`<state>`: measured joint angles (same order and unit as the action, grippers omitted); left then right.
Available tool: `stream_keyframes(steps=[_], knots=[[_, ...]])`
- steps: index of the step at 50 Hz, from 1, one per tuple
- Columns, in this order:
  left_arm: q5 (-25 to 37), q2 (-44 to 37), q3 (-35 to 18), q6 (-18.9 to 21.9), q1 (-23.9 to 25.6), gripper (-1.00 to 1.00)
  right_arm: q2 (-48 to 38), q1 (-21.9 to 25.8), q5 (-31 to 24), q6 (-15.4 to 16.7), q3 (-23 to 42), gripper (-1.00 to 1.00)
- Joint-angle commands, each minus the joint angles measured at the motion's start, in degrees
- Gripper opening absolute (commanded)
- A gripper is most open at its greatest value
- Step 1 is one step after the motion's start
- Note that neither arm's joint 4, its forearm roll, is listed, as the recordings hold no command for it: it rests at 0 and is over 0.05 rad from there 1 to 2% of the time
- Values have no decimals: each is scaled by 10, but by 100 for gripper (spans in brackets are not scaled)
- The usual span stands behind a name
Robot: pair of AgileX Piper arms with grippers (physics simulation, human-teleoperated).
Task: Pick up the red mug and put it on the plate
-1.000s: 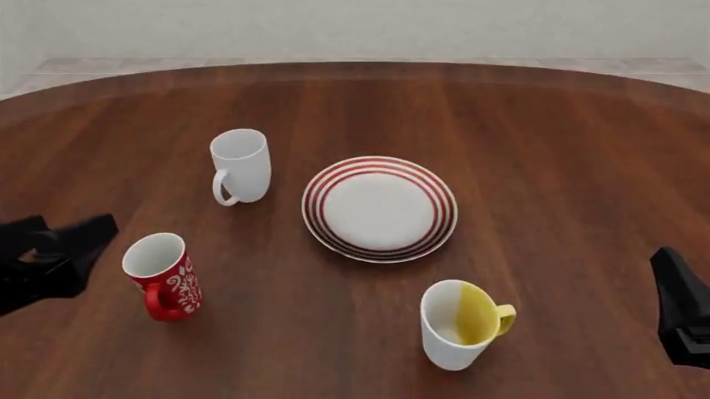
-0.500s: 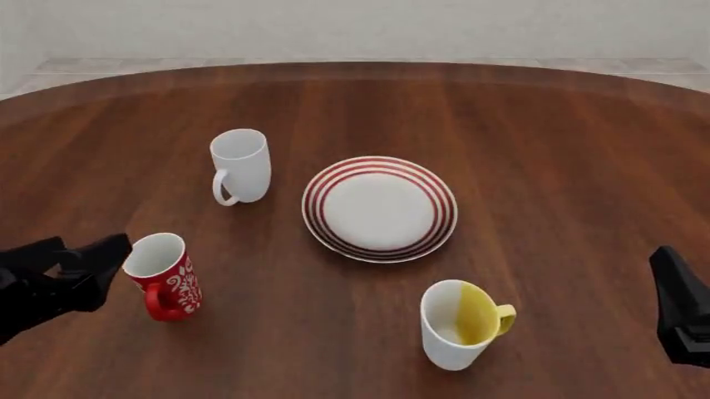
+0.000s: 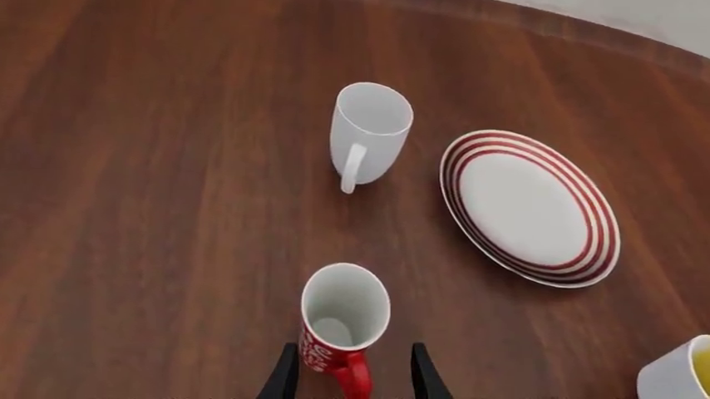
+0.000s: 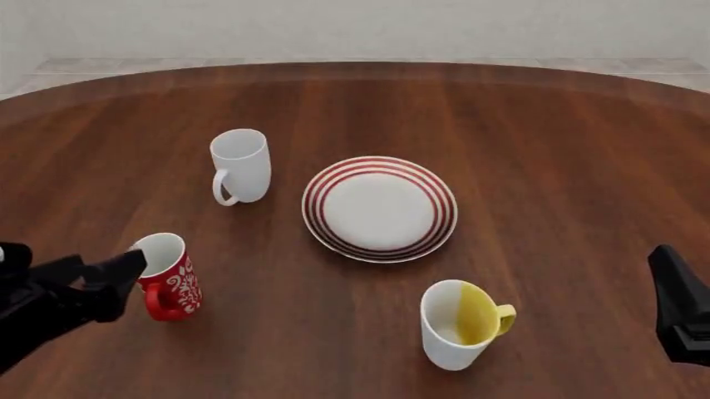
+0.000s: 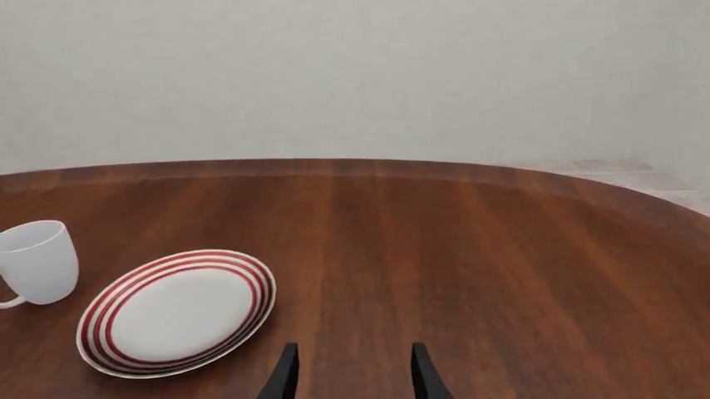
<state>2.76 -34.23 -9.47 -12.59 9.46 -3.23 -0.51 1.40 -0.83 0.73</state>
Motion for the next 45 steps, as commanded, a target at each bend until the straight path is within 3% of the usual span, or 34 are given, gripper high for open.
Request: stream_keyframes(steps=[1, 17, 22, 45], knots=[[-40, -31, 22, -8, 0, 100, -5, 1, 6, 2, -2, 100], [-89, -67, 50, -18, -11, 100, -4, 2, 7, 3, -3, 100], [-79, -56, 47, -18, -10, 100, 0, 2, 2, 2, -1, 100], [-199, -168, 80, -28, -1, 100, 1, 2, 5, 2, -5, 100]])
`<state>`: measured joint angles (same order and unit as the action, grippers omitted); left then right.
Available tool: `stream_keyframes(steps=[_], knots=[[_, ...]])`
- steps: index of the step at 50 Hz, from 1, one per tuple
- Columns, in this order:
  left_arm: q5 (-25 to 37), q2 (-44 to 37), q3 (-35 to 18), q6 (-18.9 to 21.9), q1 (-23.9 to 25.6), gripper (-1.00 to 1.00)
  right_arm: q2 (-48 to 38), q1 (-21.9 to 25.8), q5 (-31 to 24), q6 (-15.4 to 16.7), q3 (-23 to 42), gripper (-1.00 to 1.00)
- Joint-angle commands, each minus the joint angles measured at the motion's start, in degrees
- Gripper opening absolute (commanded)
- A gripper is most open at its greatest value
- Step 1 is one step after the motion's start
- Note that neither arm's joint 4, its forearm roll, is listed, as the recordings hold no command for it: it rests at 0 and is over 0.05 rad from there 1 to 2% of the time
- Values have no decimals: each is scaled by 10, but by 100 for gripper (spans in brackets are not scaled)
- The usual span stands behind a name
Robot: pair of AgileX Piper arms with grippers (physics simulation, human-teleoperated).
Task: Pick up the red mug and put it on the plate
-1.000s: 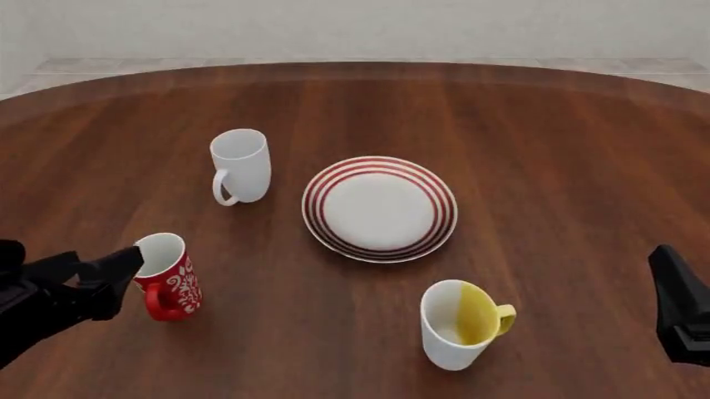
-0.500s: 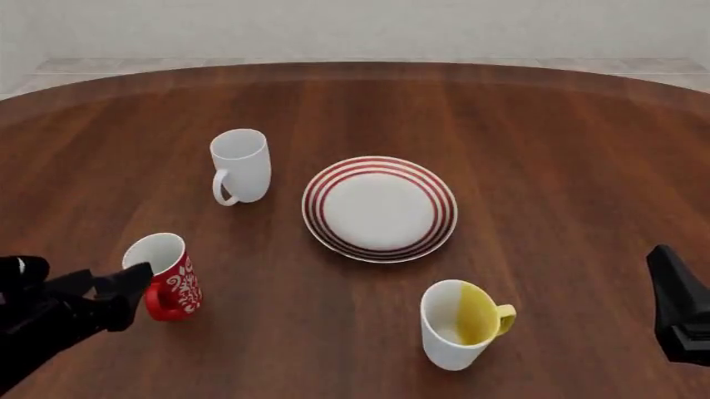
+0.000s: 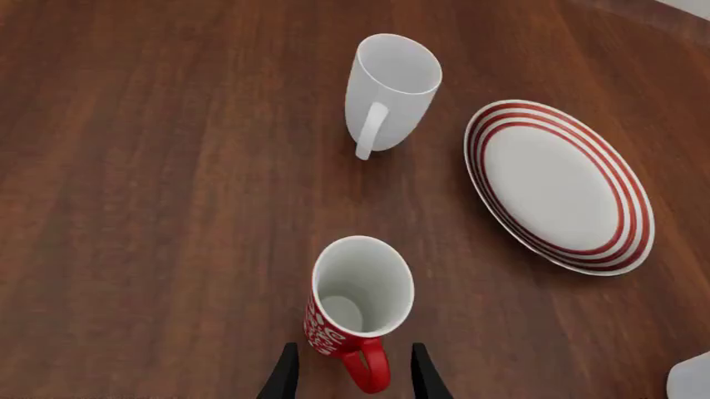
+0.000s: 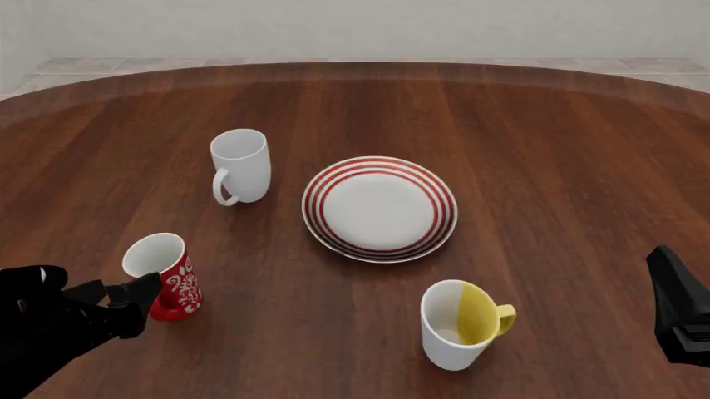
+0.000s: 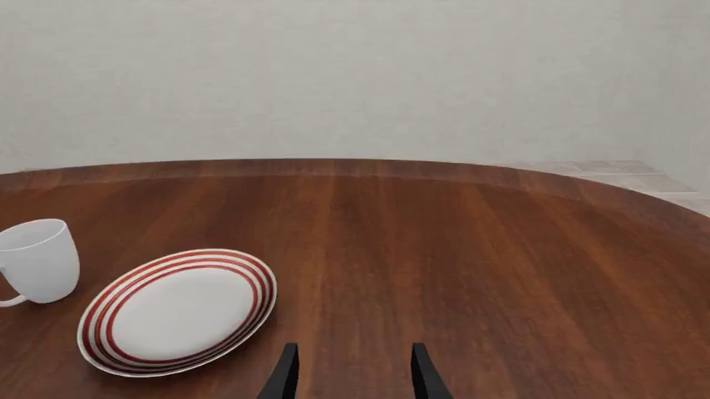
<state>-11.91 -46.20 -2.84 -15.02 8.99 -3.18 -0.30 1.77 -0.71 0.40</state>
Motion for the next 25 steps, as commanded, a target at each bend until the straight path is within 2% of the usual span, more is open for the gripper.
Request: stream_keyframes(steps=[1, 13, 17, 25], knots=[[-62, -59, 16, -8, 7, 100, 0, 0, 1, 1, -2, 100], [-114, -109, 26, -21, 11, 100, -3, -1, 1, 1, 1, 100], [-158, -162, 28, -27, 17, 100, -6, 0, 6, 1, -1, 100], [-188, -195, 28, -27, 22, 100, -12, -1, 13, 0, -3, 100]])
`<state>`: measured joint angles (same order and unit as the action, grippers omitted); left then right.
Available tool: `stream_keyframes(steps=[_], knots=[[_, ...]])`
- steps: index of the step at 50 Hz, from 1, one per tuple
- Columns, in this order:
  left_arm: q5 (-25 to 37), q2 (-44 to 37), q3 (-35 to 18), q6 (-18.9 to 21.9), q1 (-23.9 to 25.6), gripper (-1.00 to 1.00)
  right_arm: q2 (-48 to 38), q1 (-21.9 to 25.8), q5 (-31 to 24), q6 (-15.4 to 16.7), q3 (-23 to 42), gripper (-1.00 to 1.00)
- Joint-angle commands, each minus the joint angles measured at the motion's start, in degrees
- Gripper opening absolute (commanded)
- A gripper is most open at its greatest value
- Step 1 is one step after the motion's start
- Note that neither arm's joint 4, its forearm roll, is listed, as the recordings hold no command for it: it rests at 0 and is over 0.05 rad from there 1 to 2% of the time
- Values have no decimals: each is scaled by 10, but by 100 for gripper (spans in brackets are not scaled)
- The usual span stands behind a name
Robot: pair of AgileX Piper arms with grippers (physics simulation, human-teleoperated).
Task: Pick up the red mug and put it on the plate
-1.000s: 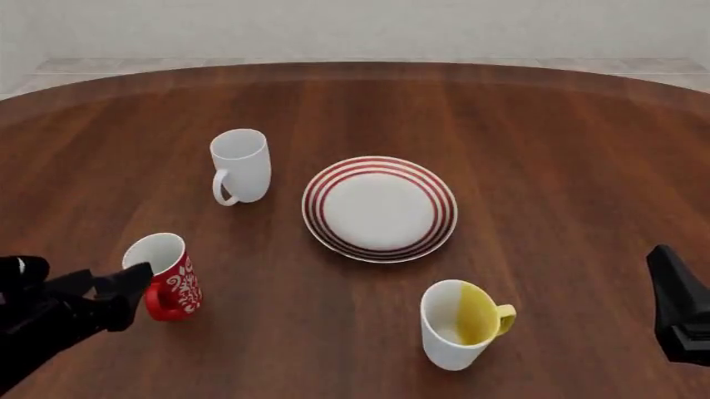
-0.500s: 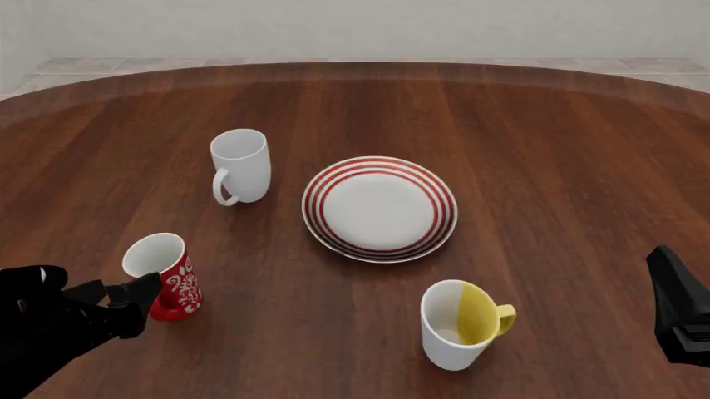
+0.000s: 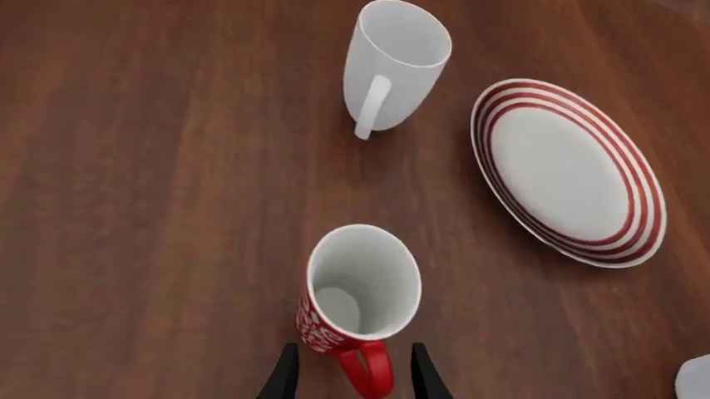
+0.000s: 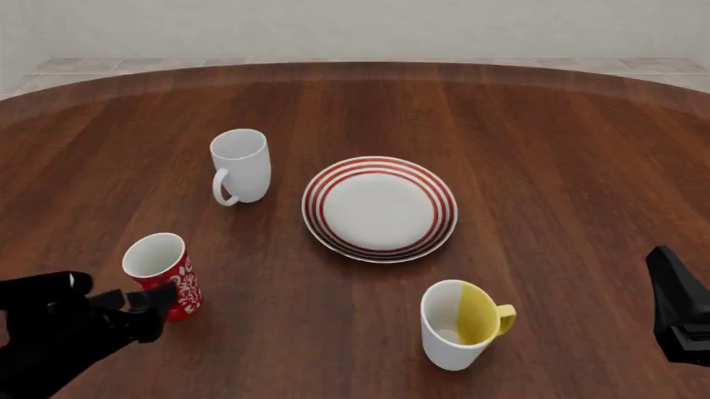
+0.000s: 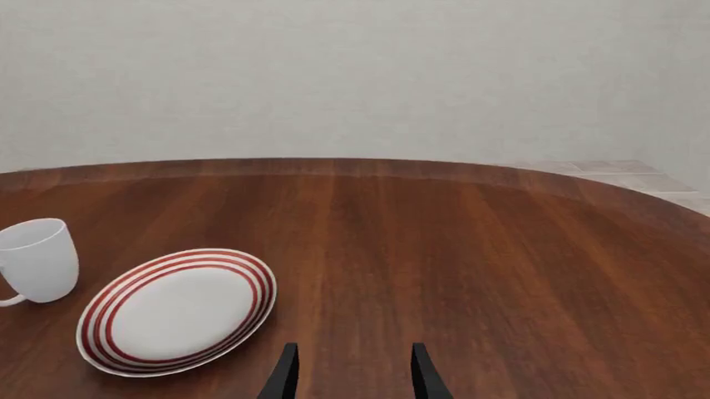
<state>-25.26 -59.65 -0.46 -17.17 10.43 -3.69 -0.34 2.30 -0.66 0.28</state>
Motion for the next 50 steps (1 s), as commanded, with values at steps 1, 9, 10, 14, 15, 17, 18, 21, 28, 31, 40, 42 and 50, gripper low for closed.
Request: stream_keyframes(steps=[1, 9, 10, 14, 15, 17, 18, 21, 28, 31, 40, 42, 50], knots=[[-57, -64, 4, -8, 8, 100, -7, -1, 8, -1, -2, 100], [-82, -95, 4, -14, 12, 100, -6, -1, 7, -2, -2, 100], [-79, -91, 4, -16, 14, 100, -6, -1, 4, -2, 0, 100], [-90, -110, 4, -18, 14, 100, -7, -2, 8, -2, -2, 100], [-92, -111, 4, -20, 17, 100, -7, -2, 7, -2, -1, 100], [-89, -109, 4, -18, 15, 100, -5, -2, 3, -2, 2, 100], [-82, -102, 5, -21, 14, 100, -6, -3, 8, -2, -2, 100], [-48, -59, 5, 4, -4, 100, -8, -3, 10, -1, -2, 100], [7, 14, 4, 2, -14, -100, 7, -16, 2, 8, -2, 100], [1, 1, 4, 3, -30, -100, 8, -15, 0, 9, -2, 100], [-3, -3, 4, 10, -46, -100, 5, -12, 1, 9, -2, 100], [0, 1, 4, 11, -46, -100, 3, -11, 3, 8, -2, 100], [118, 189, -6, 93, -5, -100, 4, -10, 2, 9, -3, 100]])
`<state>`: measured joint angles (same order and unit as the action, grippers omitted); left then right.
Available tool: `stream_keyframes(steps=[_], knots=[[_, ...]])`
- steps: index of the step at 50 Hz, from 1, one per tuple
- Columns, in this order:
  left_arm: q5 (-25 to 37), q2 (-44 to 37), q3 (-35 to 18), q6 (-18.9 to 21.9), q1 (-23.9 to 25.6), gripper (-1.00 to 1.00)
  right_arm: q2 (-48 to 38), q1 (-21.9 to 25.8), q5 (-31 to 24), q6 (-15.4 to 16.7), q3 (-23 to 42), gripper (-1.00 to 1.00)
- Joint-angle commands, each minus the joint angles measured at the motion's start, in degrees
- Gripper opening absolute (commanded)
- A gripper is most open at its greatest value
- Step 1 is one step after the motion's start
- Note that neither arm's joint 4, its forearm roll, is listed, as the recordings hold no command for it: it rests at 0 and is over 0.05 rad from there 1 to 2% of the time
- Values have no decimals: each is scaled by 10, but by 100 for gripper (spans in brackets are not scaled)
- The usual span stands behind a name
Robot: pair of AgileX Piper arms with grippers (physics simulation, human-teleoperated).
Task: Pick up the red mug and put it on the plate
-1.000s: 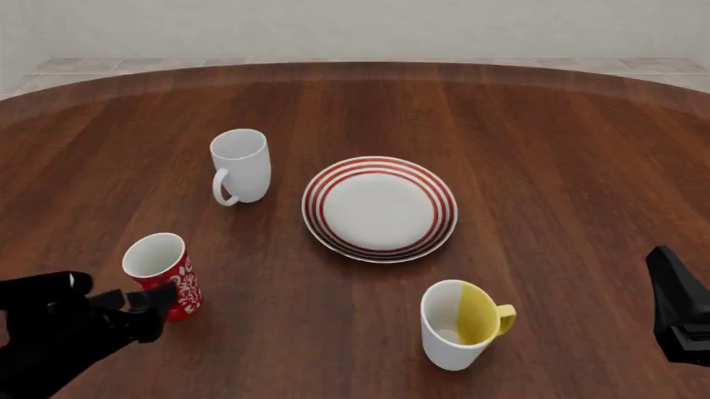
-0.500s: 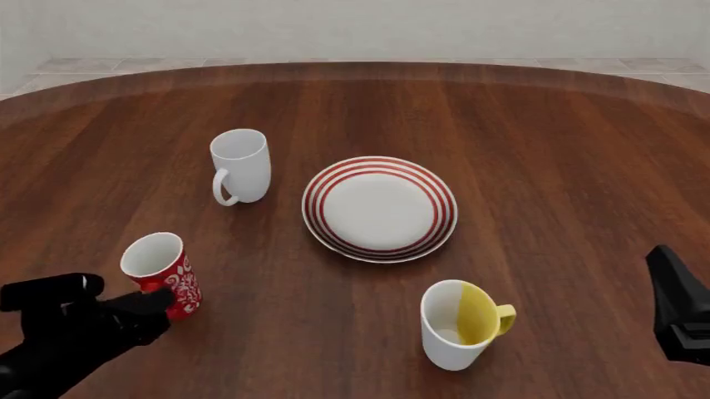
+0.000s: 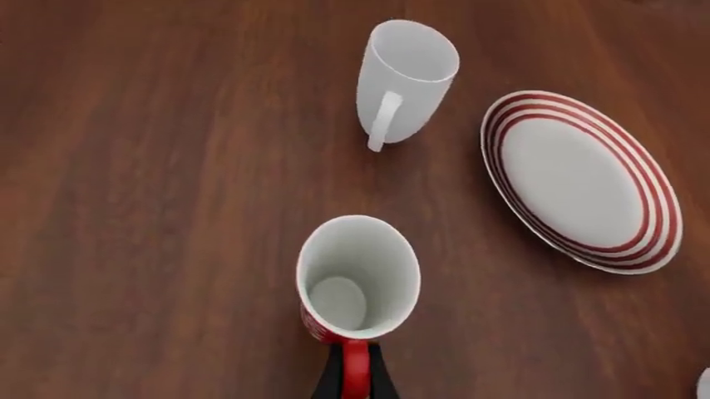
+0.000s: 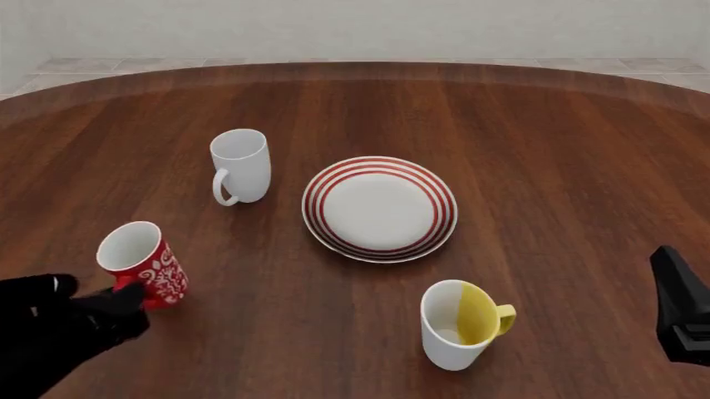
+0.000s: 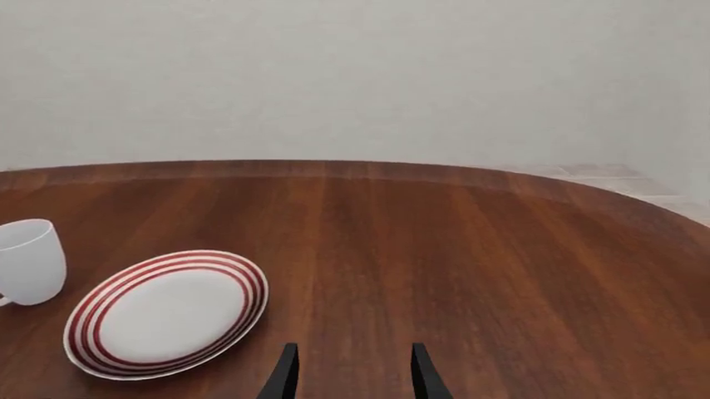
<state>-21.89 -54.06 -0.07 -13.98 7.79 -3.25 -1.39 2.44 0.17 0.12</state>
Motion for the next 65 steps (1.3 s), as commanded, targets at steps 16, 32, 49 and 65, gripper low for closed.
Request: stream_keyframes(steps=[16, 32, 49, 65], knots=[[118, 201, -67, 157, 56, -100, -3, 0, 2, -5, 0, 100], [106, 139, -169, 209, 110, -100, -8, -2, 3, -8, 2, 100], [6, -14, -239, 220, 171, -100, -12, -6, 5, -12, 3, 100], [-17, -114, -320, 217, 212, -100, -18, -7, 12, -16, 1, 100]])
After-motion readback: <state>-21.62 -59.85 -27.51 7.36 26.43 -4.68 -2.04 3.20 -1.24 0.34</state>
